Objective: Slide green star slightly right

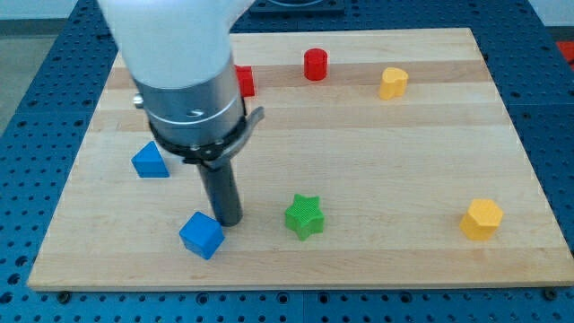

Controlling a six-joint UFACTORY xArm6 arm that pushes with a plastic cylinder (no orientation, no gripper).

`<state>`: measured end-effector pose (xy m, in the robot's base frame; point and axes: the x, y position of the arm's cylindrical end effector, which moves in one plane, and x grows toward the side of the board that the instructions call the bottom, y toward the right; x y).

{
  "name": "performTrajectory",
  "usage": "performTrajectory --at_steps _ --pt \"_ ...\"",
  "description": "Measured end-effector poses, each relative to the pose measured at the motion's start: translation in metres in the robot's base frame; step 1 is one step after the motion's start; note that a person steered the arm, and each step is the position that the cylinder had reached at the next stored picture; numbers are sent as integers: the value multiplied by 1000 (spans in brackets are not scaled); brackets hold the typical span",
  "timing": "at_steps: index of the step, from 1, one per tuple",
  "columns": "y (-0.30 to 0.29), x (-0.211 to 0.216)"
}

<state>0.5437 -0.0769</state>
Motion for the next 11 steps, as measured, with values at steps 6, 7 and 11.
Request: performTrajectory --at_steps 6,7,11 --pt "11 34" --pt "40 38" --pt "120 -12"
